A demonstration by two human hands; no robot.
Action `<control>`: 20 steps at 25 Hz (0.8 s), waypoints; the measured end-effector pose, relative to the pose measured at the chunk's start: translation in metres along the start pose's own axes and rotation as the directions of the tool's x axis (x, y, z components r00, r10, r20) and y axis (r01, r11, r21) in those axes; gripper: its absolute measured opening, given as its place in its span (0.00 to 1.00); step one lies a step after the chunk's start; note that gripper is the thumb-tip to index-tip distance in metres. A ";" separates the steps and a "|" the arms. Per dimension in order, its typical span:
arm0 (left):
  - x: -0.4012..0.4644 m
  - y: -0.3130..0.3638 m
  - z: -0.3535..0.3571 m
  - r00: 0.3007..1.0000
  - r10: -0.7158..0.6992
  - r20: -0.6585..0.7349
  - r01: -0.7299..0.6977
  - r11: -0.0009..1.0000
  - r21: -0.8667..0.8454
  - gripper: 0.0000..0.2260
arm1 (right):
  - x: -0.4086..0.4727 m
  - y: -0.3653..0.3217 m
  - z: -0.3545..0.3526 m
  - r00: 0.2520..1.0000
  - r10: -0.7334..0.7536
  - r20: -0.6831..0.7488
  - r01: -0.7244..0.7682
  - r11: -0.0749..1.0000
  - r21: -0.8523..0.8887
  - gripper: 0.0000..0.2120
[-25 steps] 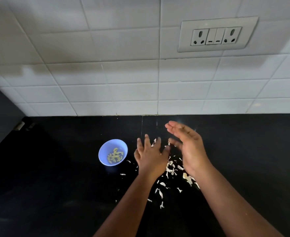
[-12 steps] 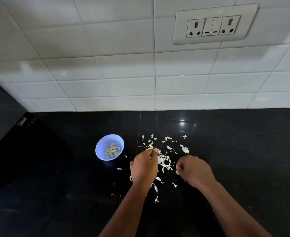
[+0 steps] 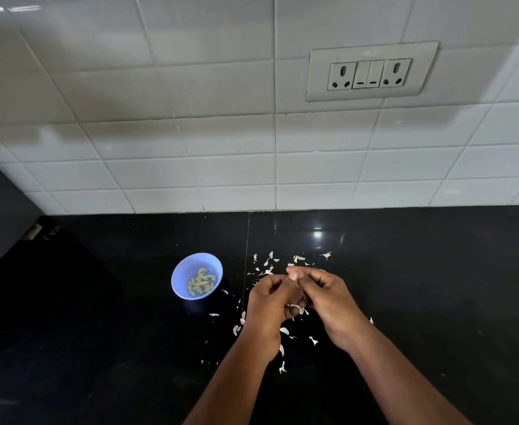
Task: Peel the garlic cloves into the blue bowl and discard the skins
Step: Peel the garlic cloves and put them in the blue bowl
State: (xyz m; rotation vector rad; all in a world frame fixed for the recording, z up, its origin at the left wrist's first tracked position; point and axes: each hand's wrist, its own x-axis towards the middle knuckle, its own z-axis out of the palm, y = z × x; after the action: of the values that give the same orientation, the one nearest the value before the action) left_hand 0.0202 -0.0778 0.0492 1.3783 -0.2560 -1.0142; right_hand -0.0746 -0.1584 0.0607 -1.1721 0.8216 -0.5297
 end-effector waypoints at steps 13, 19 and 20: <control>0.006 0.010 -0.009 0.998 0.060 0.010 -0.056 0.977 -0.204 0.07 | -0.002 -0.007 0.016 1.000 -0.026 0.000 0.025 0.980 0.195 0.10; 0.004 0.003 -0.014 0.990 0.123 -0.067 -0.129 0.988 -0.089 0.10 | 0.005 -0.004 0.023 0.993 0.072 -0.097 -0.054 0.982 0.179 0.04; 0.004 0.002 -0.013 0.989 0.126 -0.081 -0.131 0.989 -0.070 0.09 | 0.007 -0.004 0.024 0.988 0.120 -0.093 -0.097 0.970 0.222 0.05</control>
State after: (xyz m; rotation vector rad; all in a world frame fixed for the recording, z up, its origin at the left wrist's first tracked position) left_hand 0.0329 -0.0719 0.0463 1.3125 -0.2443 -0.8542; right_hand -0.0512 -0.1504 0.0663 -0.8990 0.8903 -0.5791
